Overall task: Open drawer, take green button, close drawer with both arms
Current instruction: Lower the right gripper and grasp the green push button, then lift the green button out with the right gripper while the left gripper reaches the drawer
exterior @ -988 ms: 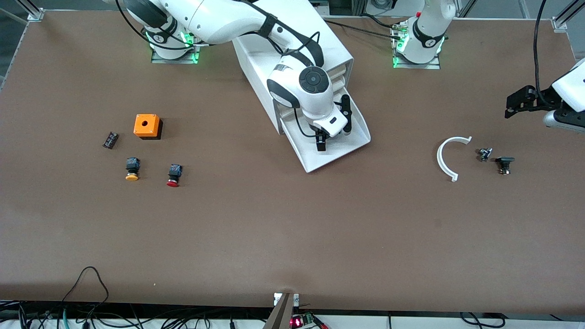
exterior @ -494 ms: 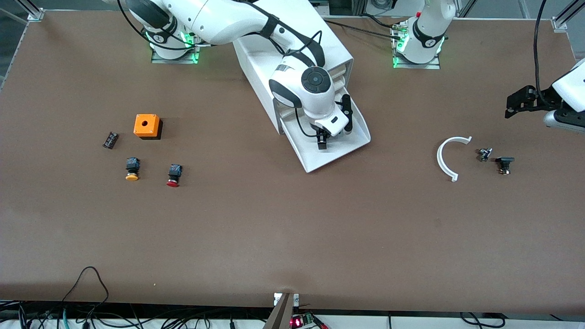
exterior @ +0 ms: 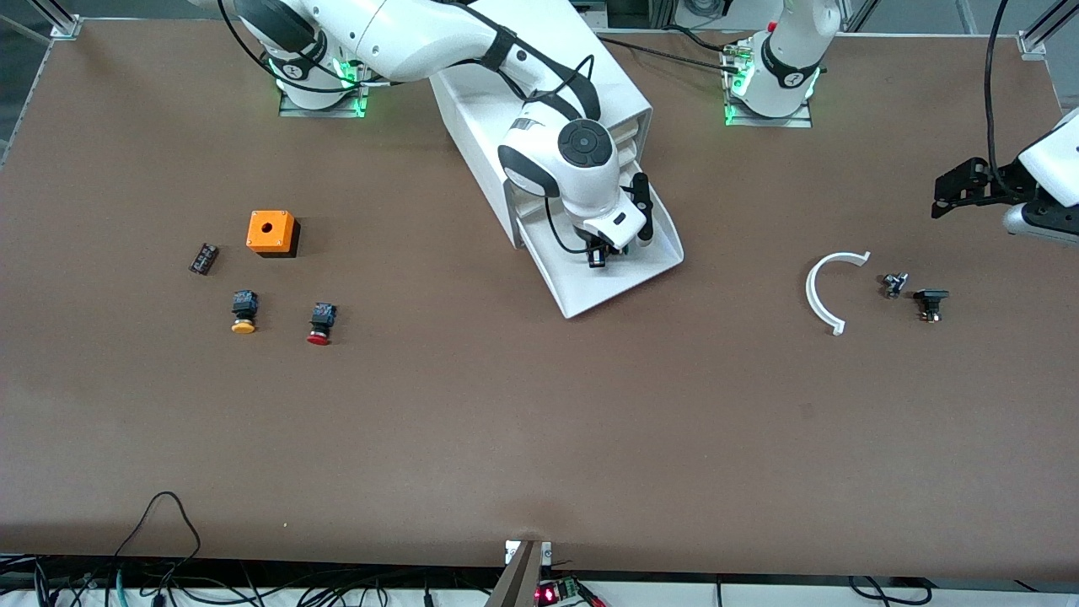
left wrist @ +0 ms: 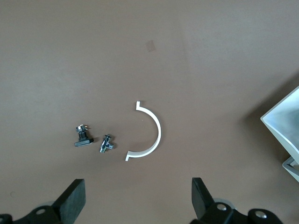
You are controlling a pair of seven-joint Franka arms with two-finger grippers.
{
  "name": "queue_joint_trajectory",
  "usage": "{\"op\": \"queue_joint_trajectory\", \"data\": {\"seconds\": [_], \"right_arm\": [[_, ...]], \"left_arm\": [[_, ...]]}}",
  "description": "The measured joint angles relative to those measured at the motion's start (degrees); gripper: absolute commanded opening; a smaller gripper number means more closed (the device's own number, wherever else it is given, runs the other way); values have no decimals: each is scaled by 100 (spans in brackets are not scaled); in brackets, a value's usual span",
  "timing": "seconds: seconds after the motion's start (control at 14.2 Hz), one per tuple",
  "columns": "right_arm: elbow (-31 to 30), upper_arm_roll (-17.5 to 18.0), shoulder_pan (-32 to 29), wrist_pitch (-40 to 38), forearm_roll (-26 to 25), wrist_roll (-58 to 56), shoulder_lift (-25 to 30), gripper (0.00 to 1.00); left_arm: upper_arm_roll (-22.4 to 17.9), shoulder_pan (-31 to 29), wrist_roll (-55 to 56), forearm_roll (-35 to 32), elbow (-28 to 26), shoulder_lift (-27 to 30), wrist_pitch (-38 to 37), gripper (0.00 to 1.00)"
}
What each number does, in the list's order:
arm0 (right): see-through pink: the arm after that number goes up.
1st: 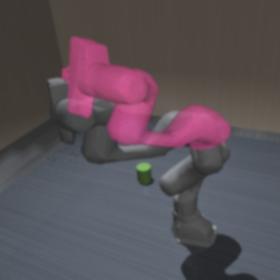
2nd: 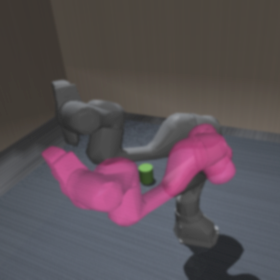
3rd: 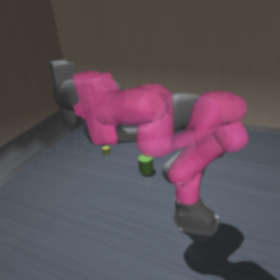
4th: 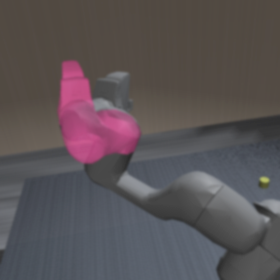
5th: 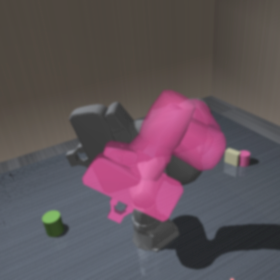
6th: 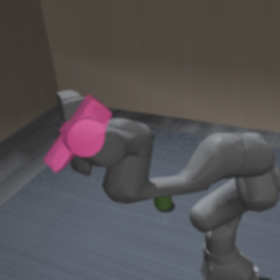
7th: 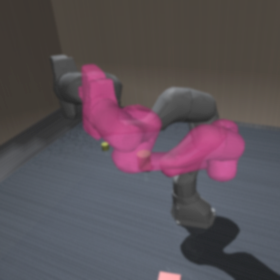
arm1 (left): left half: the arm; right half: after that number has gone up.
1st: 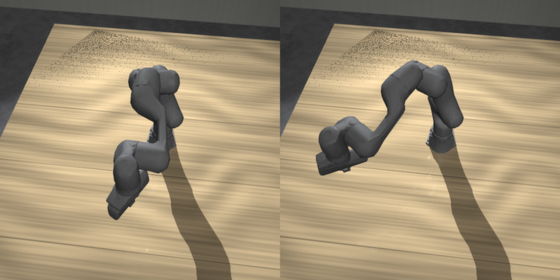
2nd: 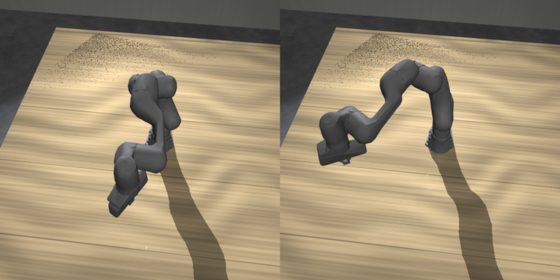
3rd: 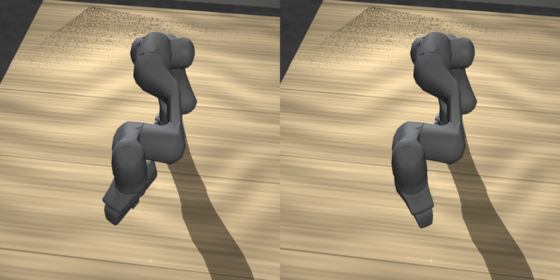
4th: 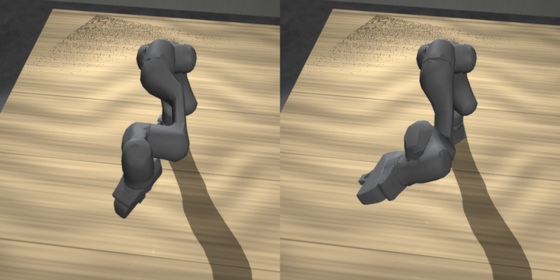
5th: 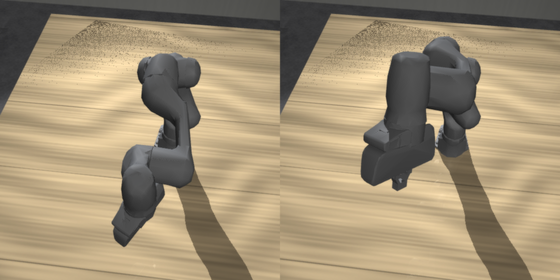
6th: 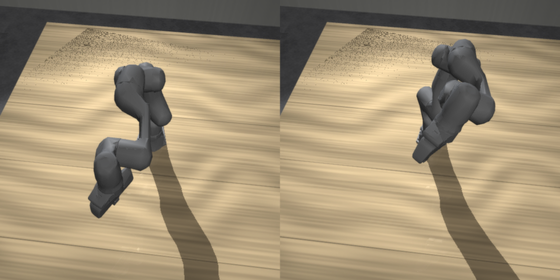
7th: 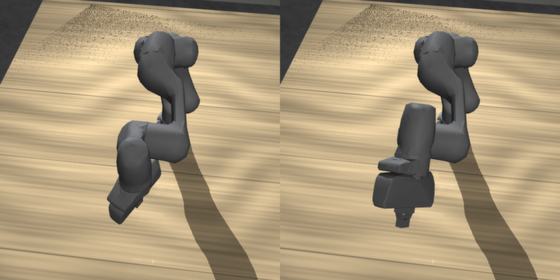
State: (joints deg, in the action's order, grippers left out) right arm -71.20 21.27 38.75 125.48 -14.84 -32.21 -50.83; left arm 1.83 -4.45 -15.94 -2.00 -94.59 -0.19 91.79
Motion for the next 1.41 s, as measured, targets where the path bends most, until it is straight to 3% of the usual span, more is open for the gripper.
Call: {"op": "queue_joint_trajectory", "data": {"seconds": [0.14, 0.49, 1.06, 1.41], "right_arm": [[7, -4, 9, 4, -129, 0, 0, 21], [58, -7, 41, 39, -240, 238, 3, 21], [386, -41, 22, -3, -247, 1751, 513, 21], [396, -547, -497, -447, -186, 2220, 939, 21]], "left_arm": [[0, 0, 0, 0, 0, 0, 0, 100], [-1, 0, 0, 0, 0, 0, 0, 100], [-8, 1, 24, 0, 0, -20, 11, 100], [35, 65, 708, 0, -31, -188, 210, 100]]}}
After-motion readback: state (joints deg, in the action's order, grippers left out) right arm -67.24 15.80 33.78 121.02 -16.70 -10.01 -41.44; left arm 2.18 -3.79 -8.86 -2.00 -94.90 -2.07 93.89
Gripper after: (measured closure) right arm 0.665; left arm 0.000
